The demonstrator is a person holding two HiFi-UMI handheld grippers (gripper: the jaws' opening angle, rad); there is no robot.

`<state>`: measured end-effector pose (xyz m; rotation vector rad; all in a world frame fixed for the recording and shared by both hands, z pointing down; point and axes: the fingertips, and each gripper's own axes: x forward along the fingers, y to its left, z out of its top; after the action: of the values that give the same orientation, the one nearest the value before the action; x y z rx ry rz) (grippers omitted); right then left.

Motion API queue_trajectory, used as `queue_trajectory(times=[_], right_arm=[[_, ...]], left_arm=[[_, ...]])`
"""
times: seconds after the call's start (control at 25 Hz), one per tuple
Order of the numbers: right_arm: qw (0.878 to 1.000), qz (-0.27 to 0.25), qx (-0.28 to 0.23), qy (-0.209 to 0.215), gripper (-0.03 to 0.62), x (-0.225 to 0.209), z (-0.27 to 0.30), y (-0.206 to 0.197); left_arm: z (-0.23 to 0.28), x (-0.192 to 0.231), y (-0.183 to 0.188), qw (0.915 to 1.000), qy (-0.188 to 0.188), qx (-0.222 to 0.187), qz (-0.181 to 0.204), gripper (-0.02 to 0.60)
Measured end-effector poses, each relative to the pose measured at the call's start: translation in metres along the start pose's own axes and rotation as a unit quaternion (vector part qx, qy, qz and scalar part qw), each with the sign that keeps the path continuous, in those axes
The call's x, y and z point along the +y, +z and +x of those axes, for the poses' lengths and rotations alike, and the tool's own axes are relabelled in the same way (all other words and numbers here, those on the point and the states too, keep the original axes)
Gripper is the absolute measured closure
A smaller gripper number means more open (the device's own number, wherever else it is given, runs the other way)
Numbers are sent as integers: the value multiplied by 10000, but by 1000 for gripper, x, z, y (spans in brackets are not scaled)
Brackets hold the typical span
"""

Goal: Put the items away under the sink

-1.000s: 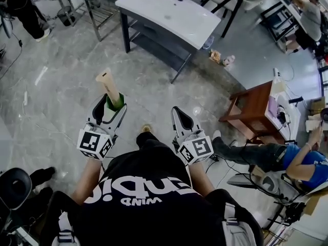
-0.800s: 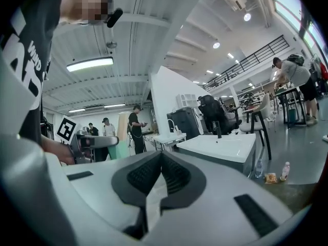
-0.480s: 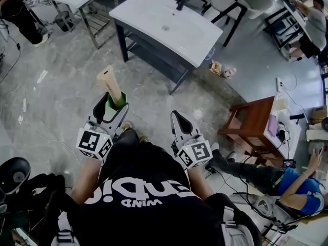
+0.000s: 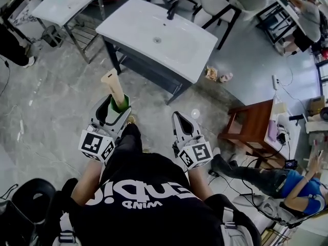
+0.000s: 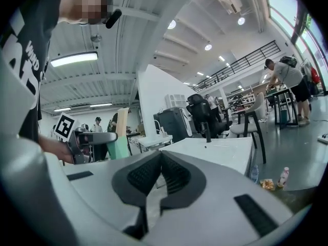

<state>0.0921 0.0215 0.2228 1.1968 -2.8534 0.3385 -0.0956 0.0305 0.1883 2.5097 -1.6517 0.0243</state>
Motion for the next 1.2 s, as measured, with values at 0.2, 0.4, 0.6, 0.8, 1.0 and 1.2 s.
queue_trajectory(times=[0.2, 0.4, 0.6, 0.8, 1.0, 1.2], right_arm=[[9997, 61, 75, -204, 576, -25, 30, 2], [9992, 36, 138, -368, 576, -39, 69, 5], [9982, -17, 198, -562, 576, -54, 109, 8], [9961, 74, 240, -847, 576, -70, 140, 7], [9953, 97, 268, -923, 576, -77, 152, -12], [9958, 143, 194, -881, 576, -90, 161, -32]], left_arm=[[53, 21, -3, 9994, -319, 103, 31, 259], [93, 49, -5, 9979, -634, 144, 71, 259], [128, 75, -5, 9949, -980, 160, 205, 259], [160, 99, -4, 9919, -1241, 138, 220, 259], [177, 106, -17, 9907, -1344, 41, 218, 259], [190, 111, -35, 9905, -1346, -30, 266, 259]])
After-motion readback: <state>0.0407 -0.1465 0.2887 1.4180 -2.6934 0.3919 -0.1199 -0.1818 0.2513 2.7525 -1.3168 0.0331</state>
